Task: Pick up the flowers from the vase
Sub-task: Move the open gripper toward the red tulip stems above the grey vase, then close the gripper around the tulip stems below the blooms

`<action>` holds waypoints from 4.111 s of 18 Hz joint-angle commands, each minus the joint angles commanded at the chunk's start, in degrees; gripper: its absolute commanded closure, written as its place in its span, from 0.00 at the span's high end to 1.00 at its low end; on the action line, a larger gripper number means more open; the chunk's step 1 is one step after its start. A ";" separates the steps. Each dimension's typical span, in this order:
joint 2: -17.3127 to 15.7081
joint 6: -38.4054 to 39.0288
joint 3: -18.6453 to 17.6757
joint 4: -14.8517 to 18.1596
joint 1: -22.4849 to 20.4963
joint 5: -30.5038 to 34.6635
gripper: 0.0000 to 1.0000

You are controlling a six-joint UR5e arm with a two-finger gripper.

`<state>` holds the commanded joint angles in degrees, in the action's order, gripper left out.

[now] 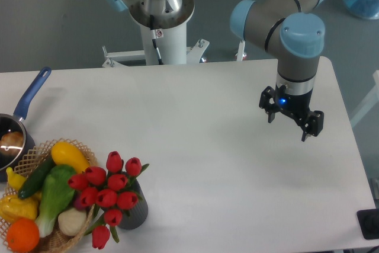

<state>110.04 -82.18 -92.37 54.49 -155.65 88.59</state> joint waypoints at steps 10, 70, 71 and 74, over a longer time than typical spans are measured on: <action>-1.75 0.79 -5.52 -0.53 0.00 -7.27 1.00; 7.30 11.69 -2.02 -7.29 15.73 -62.14 0.31; 7.29 11.69 -2.02 -7.29 15.73 -62.14 0.20; 7.03 11.69 -1.85 -7.29 15.47 -62.05 0.00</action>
<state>117.07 -70.49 -94.22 47.20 -140.18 26.54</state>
